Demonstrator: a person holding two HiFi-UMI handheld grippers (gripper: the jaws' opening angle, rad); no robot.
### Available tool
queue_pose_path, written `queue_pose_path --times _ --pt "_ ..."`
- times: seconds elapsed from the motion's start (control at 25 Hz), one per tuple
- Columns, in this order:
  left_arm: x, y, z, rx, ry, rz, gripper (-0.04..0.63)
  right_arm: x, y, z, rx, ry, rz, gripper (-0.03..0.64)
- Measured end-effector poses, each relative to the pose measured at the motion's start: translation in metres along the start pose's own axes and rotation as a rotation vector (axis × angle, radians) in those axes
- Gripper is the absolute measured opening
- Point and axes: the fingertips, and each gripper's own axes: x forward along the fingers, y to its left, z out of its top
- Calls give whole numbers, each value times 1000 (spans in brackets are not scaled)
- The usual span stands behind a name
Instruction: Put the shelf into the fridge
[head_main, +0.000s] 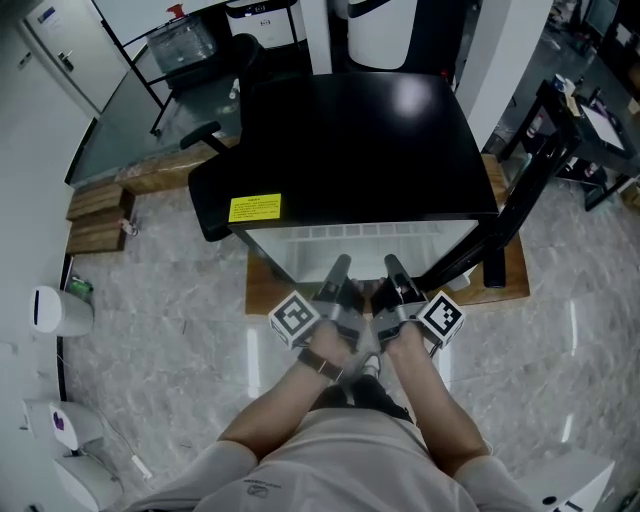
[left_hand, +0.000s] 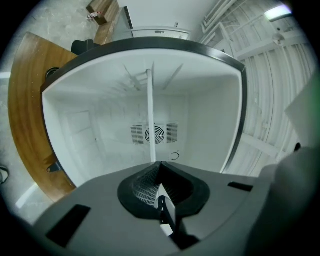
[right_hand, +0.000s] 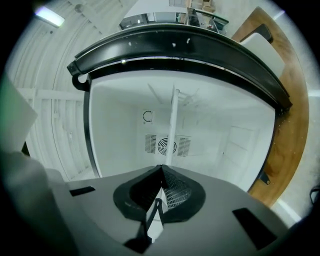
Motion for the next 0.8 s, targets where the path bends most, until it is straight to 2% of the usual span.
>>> queue_pose_path --times 0.24,0.8 --pt "-20 -9 -25 10 76 -8 6 -22 2 -8 -20 20 -3 21" --pt "-22 -26 -24 31 92 -29 6 -19 24 -13 -49 37 24 21"
